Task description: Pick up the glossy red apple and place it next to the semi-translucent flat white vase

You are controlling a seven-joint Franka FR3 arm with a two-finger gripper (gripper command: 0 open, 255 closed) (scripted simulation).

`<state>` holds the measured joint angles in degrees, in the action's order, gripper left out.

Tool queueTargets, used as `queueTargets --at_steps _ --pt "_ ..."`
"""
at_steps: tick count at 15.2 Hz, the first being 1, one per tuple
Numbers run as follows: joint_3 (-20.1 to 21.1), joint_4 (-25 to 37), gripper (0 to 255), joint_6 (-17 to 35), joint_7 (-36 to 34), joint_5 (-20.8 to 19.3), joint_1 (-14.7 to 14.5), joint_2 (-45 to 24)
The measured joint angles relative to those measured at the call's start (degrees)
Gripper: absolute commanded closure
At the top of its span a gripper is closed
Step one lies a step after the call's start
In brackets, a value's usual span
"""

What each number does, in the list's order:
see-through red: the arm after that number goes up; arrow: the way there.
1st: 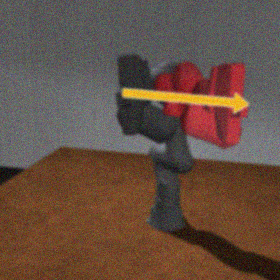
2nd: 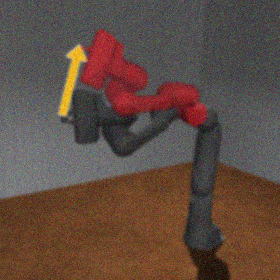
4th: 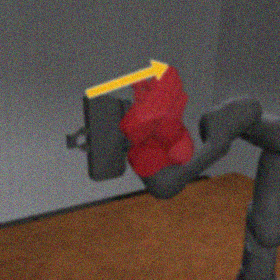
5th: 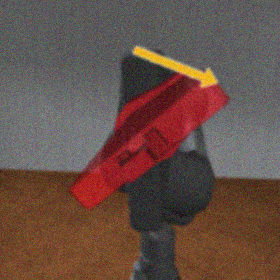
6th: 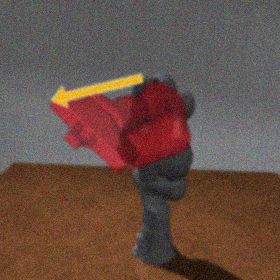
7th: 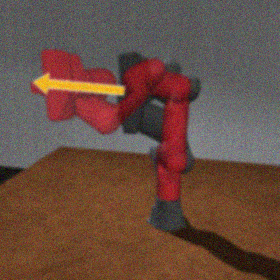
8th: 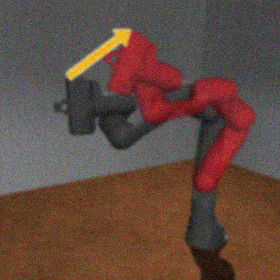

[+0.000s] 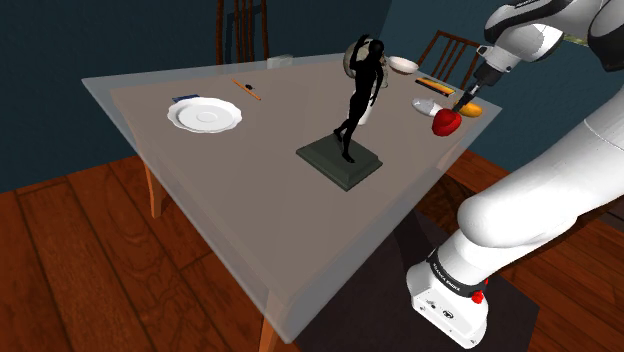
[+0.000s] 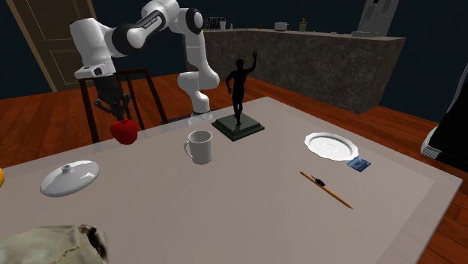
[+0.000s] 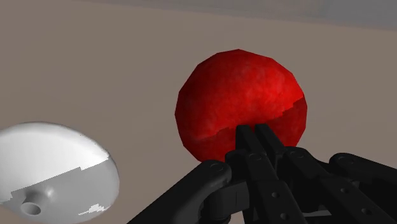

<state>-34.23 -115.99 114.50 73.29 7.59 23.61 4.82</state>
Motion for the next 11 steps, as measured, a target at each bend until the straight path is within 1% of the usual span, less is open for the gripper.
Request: queueTargets --at_steps 2,7,8,11 --pt "0.0 -0.9 255 1.0 0.1 0.2 -0.1 -0.2" --pt "0.0 -1.1 255 1.3 0.2 0.2 0.0 -0.3" --pt "0.0 -1.1 0 1.3 0.2 0.2 0.0 -0.3" --pt "0.0 -1.1 0 1.3 0.2 0.2 0.0 -0.3"
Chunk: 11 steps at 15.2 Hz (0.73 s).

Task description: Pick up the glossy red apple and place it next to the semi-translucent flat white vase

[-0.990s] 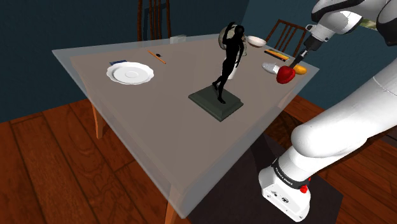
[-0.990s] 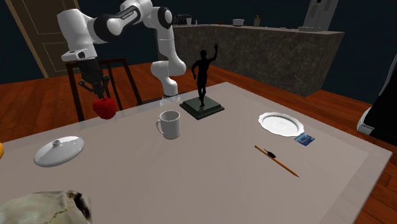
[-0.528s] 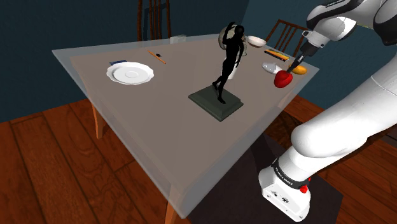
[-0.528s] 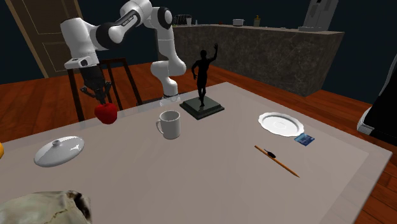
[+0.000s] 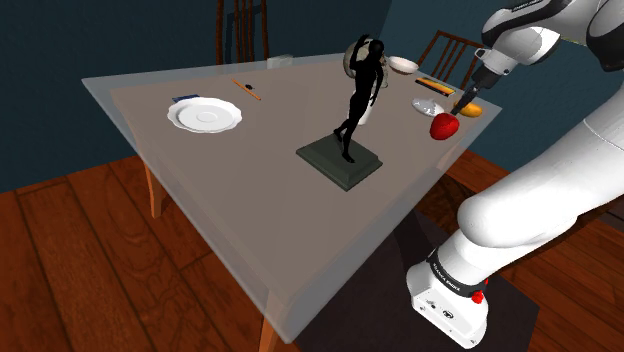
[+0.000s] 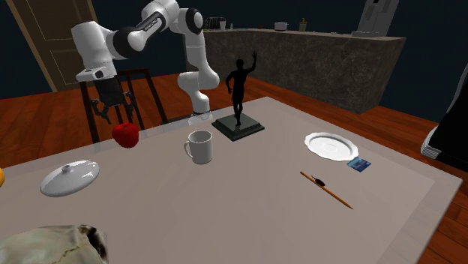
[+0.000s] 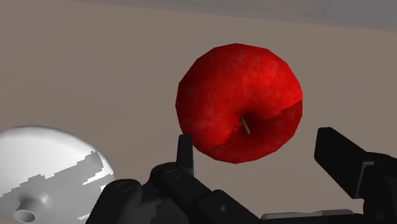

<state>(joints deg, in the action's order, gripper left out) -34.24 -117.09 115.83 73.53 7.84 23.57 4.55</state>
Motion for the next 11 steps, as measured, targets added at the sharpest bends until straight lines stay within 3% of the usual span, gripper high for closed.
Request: queueTargets --at_steps 3,8,11 --pt "0.0 0.0 0 0.0 0.0 0.0 0.0 0.0" --pt "0.0 4.7 0 -6.1 -1.0 -1.4 0.3 1.8" --pt "0.0 5.4 0 -6.9 -1.0 -1.5 0.3 1.9"
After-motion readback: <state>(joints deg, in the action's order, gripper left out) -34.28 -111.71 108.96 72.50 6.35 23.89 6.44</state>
